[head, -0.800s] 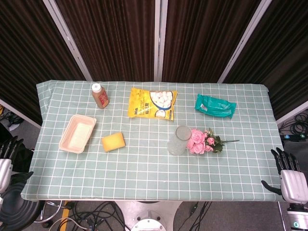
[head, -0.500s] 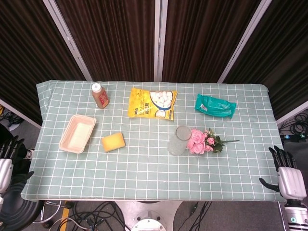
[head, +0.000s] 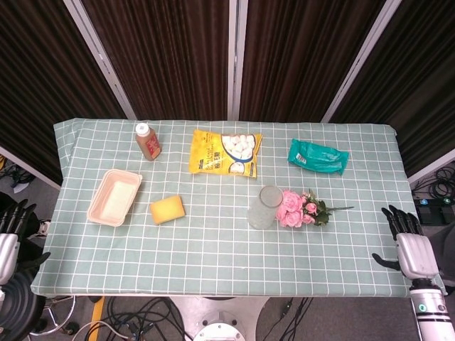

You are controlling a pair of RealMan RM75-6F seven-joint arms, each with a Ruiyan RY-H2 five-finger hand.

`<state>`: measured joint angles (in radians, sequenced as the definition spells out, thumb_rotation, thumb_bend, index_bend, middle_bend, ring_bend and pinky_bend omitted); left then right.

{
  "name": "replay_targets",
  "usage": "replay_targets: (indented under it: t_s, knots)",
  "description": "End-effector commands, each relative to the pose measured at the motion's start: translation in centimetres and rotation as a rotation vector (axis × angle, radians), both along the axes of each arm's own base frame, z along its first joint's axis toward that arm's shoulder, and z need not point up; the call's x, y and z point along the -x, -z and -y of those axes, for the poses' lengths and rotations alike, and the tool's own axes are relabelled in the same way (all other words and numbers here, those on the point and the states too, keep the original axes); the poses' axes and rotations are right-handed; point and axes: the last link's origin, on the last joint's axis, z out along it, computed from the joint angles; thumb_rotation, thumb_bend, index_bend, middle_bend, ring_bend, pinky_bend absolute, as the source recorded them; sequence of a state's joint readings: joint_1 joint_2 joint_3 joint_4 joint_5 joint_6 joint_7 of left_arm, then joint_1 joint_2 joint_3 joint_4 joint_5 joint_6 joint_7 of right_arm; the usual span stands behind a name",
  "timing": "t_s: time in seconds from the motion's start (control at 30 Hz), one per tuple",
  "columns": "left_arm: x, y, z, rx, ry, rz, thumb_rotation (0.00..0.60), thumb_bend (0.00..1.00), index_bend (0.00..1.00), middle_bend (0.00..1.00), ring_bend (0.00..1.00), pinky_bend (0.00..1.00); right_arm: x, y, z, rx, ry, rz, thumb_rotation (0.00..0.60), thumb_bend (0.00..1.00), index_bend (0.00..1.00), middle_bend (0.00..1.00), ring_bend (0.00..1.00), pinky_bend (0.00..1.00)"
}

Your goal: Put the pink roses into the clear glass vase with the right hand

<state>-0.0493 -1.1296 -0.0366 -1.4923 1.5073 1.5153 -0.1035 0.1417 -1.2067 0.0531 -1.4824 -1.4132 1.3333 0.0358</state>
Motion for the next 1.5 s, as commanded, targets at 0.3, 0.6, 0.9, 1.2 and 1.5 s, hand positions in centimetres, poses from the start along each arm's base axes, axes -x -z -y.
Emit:
replay_targets:
  t_s: [0.3,0.6,0.9,1.2,1.5]
  knots:
    - [0.3,0.2,-0.1,0.005,-0.018,-0.003,0.6,0.09,0.07,0.0,0.0,0.1,-4.7,3.3,7.8,-0.128,-0.059,-0.001,0.6,0.01,0.0,0.0,0.0,0.0]
    - [0.5,-0.1,0.1,0.0,-0.02,-0.002,0.6,0.09,0.07,0.0,0.0,0.1,-7.6,7.5,11.6,-0.239,-0.06,0.0,0.6,0.0,0.0,0.0,0.0,0.0]
    - [1.0,0.2,0.0,0.016,-0.023,0.006,0.6,0.09,0.07,0.0,0.0,0.1,-8.8,11.0,13.1,-0.319,-0.042,-0.006,0.6,0.0,0.0,0.0,0.0,0.0]
    - [1.5,-0.1,0.3,0.007,-0.037,0.01,0.6,0.09,0.07,0.0,0.0,0.1,-9.7,13.6,14.6,-0.34,-0.045,-0.002,0.6,0.0,0.0,0.11,0.0,0.0]
    - [1.8,-0.1,0.3,0.007,-0.045,0.015,0.6,0.09,0.07,0.0,0.0,0.1,-10.0,13.9,14.9,-0.272,-0.077,0.001,0.6,0.05,0.41,0.38,0.05,0.0]
